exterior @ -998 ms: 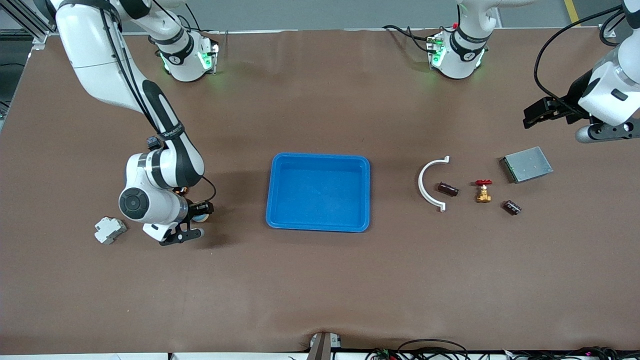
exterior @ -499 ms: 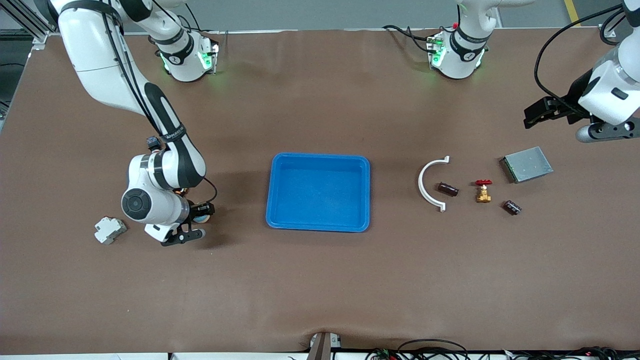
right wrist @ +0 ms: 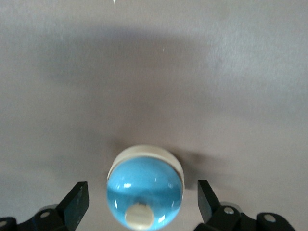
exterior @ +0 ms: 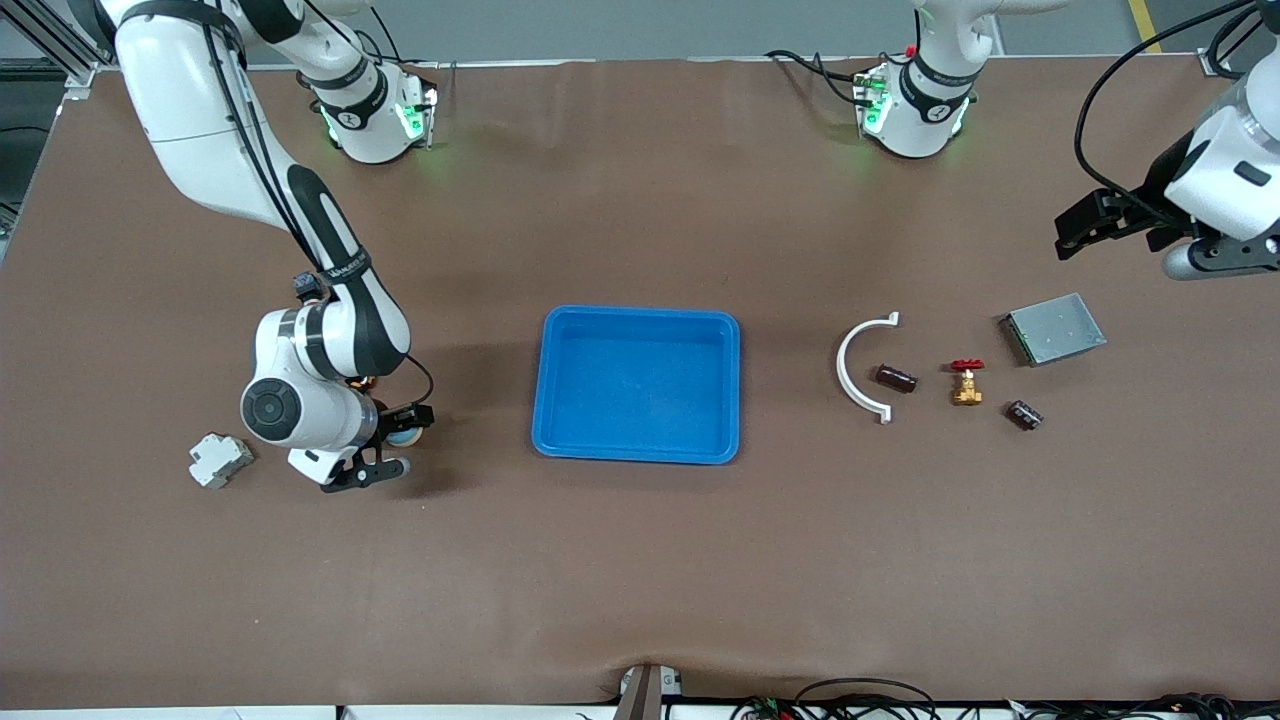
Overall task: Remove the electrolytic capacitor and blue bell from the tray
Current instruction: 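Set the bell on the table and withdraw the right gripper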
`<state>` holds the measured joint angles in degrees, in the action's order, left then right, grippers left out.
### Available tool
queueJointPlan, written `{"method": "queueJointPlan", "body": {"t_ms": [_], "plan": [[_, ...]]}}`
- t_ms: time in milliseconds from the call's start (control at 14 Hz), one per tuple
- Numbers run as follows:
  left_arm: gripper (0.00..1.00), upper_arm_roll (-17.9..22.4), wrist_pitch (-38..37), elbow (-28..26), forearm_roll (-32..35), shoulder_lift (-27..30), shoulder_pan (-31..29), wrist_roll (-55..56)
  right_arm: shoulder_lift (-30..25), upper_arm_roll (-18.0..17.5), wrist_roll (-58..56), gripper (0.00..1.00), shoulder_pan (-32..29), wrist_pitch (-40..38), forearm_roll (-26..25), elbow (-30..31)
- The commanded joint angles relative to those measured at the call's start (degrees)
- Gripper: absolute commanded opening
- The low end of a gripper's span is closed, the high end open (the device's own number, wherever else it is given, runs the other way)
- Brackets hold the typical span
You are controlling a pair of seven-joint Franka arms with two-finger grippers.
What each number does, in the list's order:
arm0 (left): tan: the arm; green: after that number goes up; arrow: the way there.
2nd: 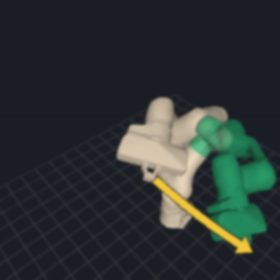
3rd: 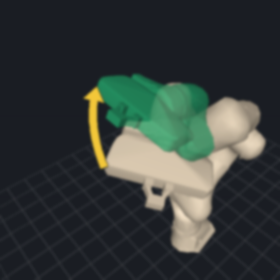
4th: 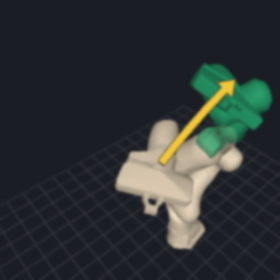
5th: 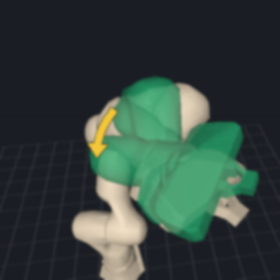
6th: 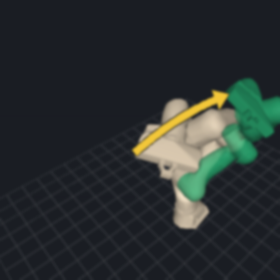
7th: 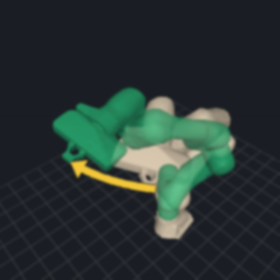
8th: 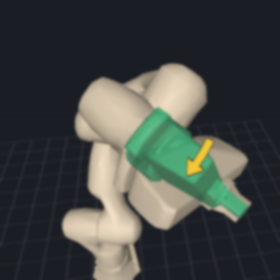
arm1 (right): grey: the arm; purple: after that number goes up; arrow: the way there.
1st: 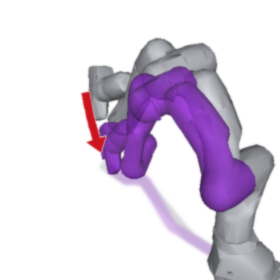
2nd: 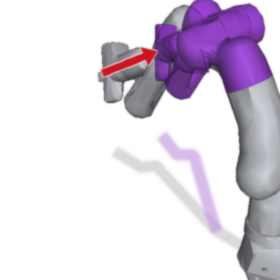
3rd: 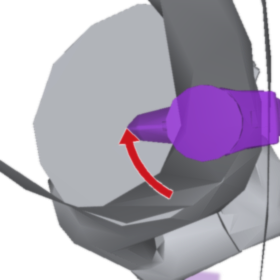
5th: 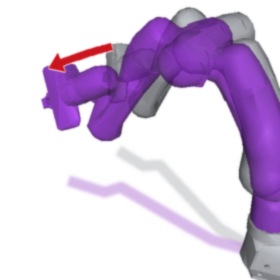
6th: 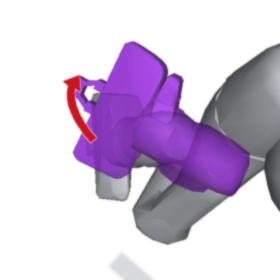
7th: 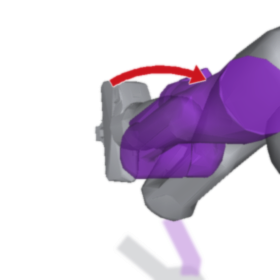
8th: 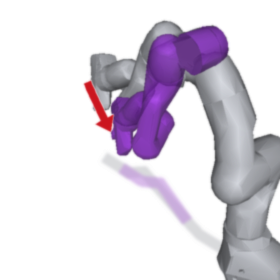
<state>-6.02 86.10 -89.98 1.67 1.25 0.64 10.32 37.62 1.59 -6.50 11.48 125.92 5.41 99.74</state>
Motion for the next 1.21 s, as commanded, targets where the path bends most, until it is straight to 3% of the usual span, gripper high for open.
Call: {"method": "queueJointPlan", "body": {"t_ms": [0,428,713,1140], "plan": [[1.0,-0.5,-0.8,1.5,1.3,-0.8,-0.2,0.2,-5.4,-0.1,1.4,1.0,-1.0,-7.8,-0.2,0.3],[1.0,-0.5,-0.7,1.6,1.3,-1.2,-0.6,-0.7,-19.8,0.8,1.5,1.0,-5.9,-26.3,-0.8,0.3],[1.0,-0.4,-0.8,1.6,1.3,-0.5,-0.6,-0.8,-26.8,1.0,1.6,1.0,-7.5,-33.6,-7.0,-1.8],[1.0,-0.5,0.6,1.3,0.8,-0.4,-0.6,-0.9,-27.0,1.2,1.8,1.0,-11.1,-47.6,-6.6,-20.5]]}}
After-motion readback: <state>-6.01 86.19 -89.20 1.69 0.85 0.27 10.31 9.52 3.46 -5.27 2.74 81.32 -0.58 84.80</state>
